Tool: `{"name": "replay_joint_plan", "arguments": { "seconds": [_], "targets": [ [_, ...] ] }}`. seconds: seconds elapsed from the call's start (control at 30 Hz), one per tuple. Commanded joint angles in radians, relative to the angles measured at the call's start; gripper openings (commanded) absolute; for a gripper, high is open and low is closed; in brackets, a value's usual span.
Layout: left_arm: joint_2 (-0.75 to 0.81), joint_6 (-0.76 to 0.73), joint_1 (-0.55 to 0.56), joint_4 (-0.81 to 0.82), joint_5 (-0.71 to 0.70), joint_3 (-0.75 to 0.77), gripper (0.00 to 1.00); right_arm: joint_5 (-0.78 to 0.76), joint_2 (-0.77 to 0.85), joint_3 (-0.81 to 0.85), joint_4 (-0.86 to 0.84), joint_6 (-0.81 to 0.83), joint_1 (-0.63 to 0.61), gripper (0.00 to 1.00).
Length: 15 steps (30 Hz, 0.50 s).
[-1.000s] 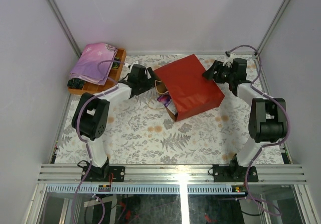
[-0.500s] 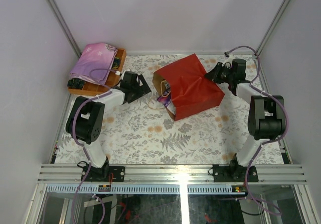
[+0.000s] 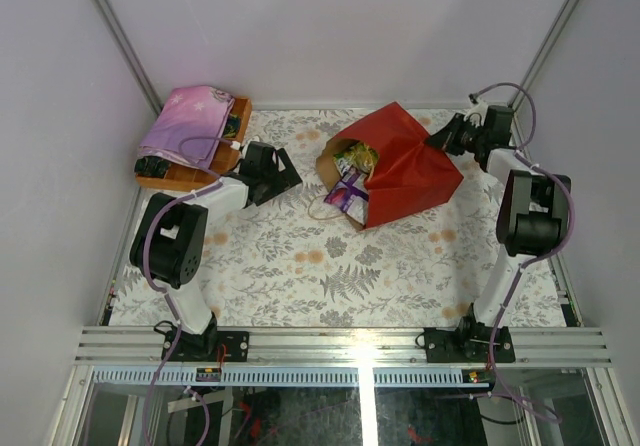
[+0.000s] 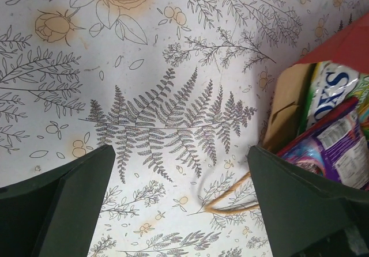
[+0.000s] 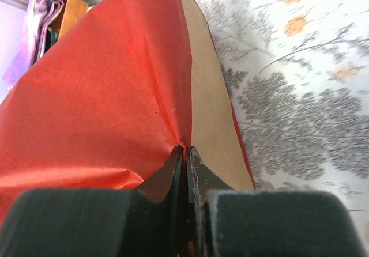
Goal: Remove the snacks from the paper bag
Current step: Adjust the paper bag at the center of the board.
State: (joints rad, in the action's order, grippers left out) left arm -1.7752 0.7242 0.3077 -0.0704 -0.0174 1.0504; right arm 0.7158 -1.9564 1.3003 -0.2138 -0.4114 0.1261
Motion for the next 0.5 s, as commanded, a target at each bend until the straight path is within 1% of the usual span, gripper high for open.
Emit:
{"name": "replay_joint_plan", "arguments": {
  "seconds": [0.0,0.1,0.2,0.3,0.33,0.4,0.43,0.47],
  "targets": [
    [0.007,-0.008,0.000,0.017,0.017,-0.003,1.00,0.033,-0.042,0.167,-0.030,0.001,0.096,0.00],
    [-0.005,-0.003,0.002,0.017,0.024,0.004,1.00,0.066,-0.094,0.271,0.001,0.005,0.136,0.00],
    [-0.023,0.000,0.010,0.016,0.026,0.019,1.00,0.116,-0.156,0.432,0.080,0.044,0.149,0.00],
    [-0.048,0.001,0.029,0.009,0.024,0.050,1.00,0.214,-0.269,0.646,0.174,0.058,0.153,0.00],
    [-0.060,-0.001,0.038,0.002,0.022,0.068,1.00,0.262,-0.324,0.744,0.208,0.046,0.153,0.00],
    [-0.082,-0.012,0.051,-0.025,0.011,0.131,1.00,0.345,-0.432,0.920,0.239,-0.030,0.153,0.00],
    [-0.094,-0.020,0.057,-0.036,0.001,0.164,1.00,0.380,-0.471,0.982,0.223,-0.079,0.151,0.05],
    [-0.104,-0.029,0.062,-0.047,-0.010,0.203,1.00,0.408,-0.500,1.010,0.160,-0.143,0.150,0.16]
  ]
}}
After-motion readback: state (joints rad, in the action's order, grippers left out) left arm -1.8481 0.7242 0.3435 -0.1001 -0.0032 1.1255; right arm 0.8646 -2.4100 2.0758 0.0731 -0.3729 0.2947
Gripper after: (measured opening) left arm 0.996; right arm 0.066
